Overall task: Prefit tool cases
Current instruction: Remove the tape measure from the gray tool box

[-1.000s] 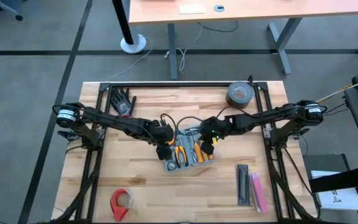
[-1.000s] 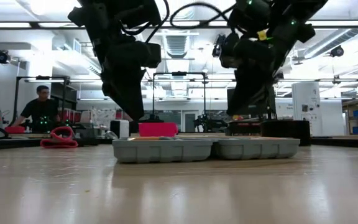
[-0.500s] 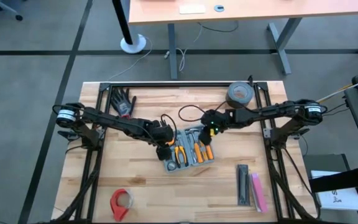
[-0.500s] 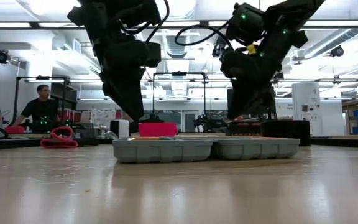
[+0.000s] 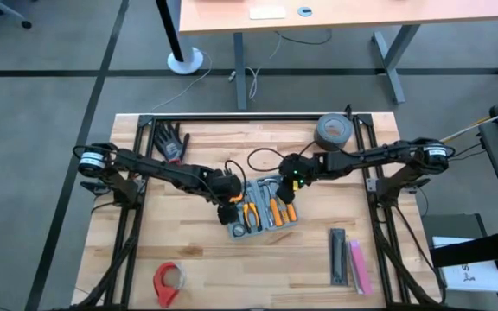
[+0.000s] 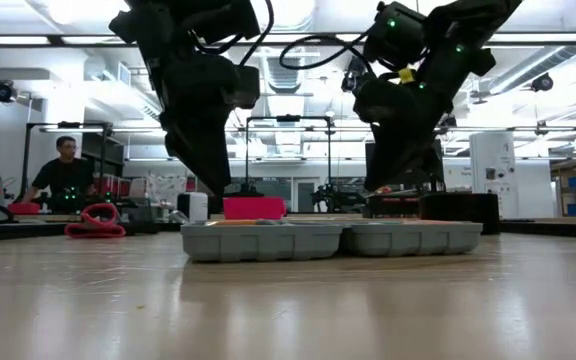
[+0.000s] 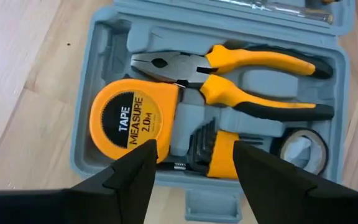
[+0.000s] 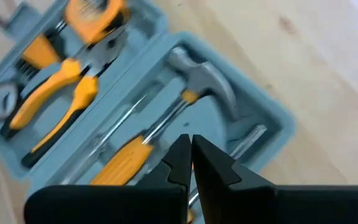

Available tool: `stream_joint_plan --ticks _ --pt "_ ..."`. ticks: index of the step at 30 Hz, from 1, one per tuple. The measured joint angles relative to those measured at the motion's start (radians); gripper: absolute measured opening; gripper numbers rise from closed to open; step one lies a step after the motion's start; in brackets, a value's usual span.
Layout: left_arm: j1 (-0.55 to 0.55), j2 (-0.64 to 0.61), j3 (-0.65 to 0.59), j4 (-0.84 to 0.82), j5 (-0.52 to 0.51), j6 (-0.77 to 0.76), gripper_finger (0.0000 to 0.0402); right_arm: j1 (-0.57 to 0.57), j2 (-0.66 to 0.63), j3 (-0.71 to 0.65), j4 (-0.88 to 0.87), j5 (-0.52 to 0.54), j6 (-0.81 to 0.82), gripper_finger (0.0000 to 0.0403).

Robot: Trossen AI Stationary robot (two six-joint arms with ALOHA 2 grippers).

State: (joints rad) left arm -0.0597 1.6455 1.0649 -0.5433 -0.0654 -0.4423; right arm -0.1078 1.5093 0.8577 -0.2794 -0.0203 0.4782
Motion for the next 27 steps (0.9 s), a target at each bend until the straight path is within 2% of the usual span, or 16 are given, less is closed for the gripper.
stream_joint_plan --ticks 8,15,21,27 --pt "0.044 0.001 0.006 0.022 -0.001 0.013 0.0222 0.045 0.000 0.000 -0.001 -0.007 -0.072 0.0000" --pt "0.070 0.001 0.022 0.036 -0.049 -0.097 0.0247 0.045 0.000 0.000 0.000 0.021 -0.079 0.0000" --pt "0.078 0.027 0.021 -0.006 -0.021 -0.205 0.0264 0.045 0.000 0.001 0.000 0.021 -0.089 0.0000" --pt "0.077 0.071 0.021 -0.026 0.005 -0.206 0.0262 0.047 0.000 0.001 -0.008 0.021 -0.090 0.0000"
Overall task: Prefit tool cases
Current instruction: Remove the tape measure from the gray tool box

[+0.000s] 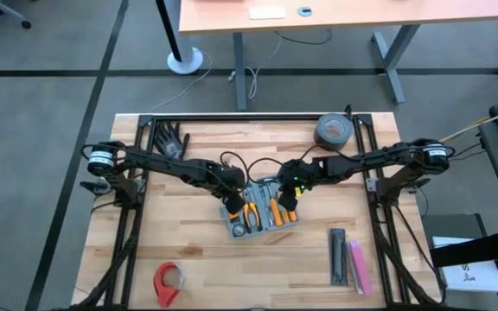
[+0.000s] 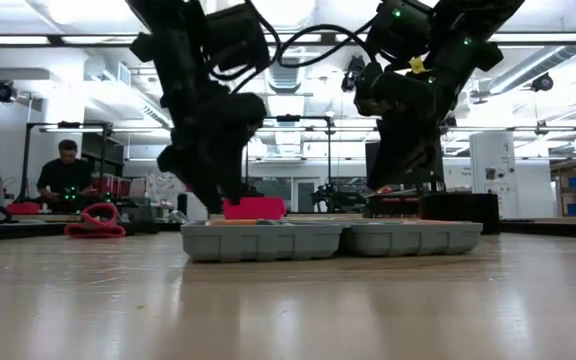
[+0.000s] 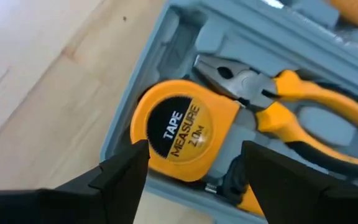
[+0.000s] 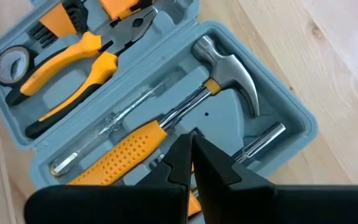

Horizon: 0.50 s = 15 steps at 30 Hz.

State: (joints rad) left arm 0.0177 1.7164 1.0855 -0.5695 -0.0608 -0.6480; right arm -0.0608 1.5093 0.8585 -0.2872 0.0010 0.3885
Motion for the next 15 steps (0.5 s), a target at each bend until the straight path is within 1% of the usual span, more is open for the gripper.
stream_joint_plan --ticks 6,9,15 --pt "0.000 -0.002 0.000 -0.042 0.001 0.010 0.0256 0.014 0.000 -0.001 -0.002 0.001 -0.002 0.0000" --pt "0.001 0.003 0.000 -0.067 0.021 0.011 0.0257 0.018 0.000 -0.001 0.000 0.000 -0.002 0.0000" --pt "0.009 0.025 -0.001 -0.076 0.022 0.046 0.0257 0.026 0.000 -0.001 0.008 0.001 0.000 0.0000"
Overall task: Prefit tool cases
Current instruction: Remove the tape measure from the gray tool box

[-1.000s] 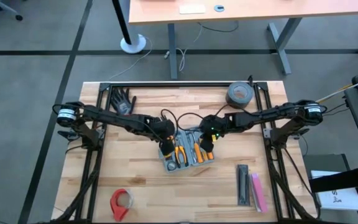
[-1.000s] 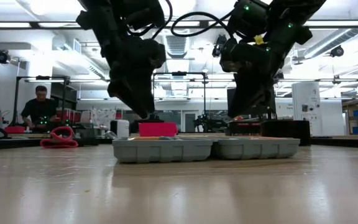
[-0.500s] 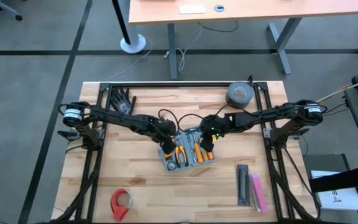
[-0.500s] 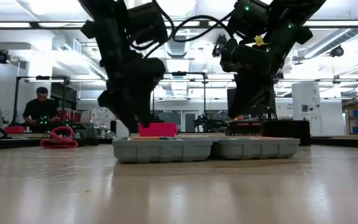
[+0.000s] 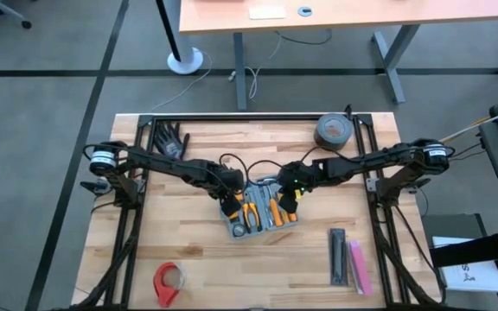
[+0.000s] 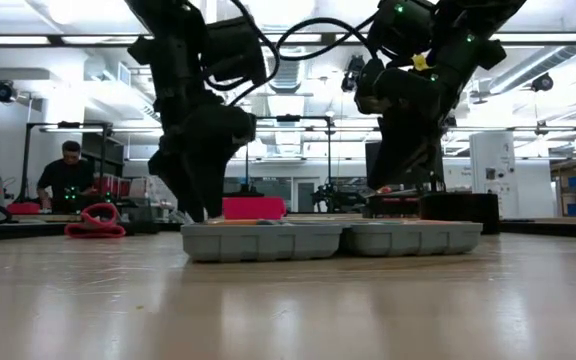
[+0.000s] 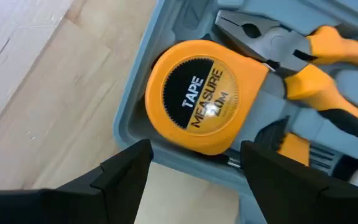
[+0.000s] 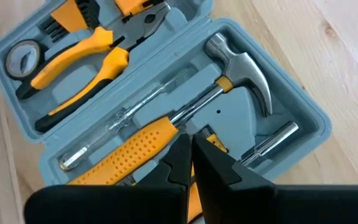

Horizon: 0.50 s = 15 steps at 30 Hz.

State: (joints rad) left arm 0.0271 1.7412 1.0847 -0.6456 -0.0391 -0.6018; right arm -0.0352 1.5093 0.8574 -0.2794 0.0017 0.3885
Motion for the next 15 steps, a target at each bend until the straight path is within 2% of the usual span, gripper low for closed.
stream_joint_plan --ticks 3,10,15 --pt "0.012 0.006 0.001 0.003 -0.005 0.036 0.0253 0.005 0.000 0.000 0.001 0.000 0.000 0.0000" --pt "0.054 0.009 0.001 0.000 -0.099 0.157 0.0242 0.019 0.000 0.000 0.001 -0.001 0.003 0.0000" --pt "0.092 0.007 0.002 -0.002 -0.099 0.195 0.0236 0.022 0.000 0.000 0.001 0.000 0.004 0.0000"
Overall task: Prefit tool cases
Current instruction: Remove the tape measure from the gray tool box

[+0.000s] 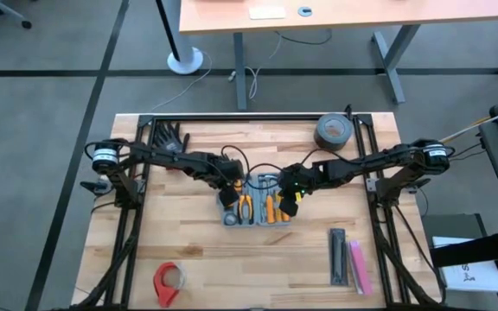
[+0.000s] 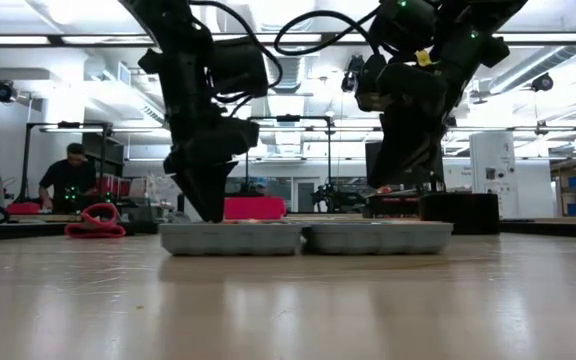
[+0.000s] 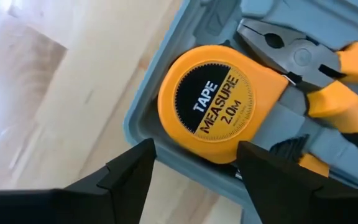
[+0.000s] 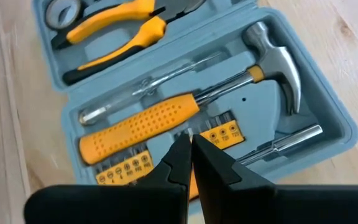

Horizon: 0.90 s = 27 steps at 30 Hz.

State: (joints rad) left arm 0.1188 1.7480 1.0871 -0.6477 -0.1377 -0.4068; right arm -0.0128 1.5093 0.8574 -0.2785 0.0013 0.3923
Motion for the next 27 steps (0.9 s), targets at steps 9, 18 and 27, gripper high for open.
stream_joint_plan --ticks 9,18,27 --pt "0.000 -0.010 0.111 -0.011 0.077 -0.110 0.0223 0.000 0.000 0.000 0.003 0.069 0.060 0.0000" --pt "0.001 -0.008 0.131 -0.010 0.077 -0.238 0.0239 0.011 -0.007 0.000 -0.015 0.078 0.068 0.0000" --pt "0.024 0.032 0.128 0.001 0.076 -0.232 0.0296 0.039 -0.083 0.001 -0.060 0.087 0.072 0.0000"
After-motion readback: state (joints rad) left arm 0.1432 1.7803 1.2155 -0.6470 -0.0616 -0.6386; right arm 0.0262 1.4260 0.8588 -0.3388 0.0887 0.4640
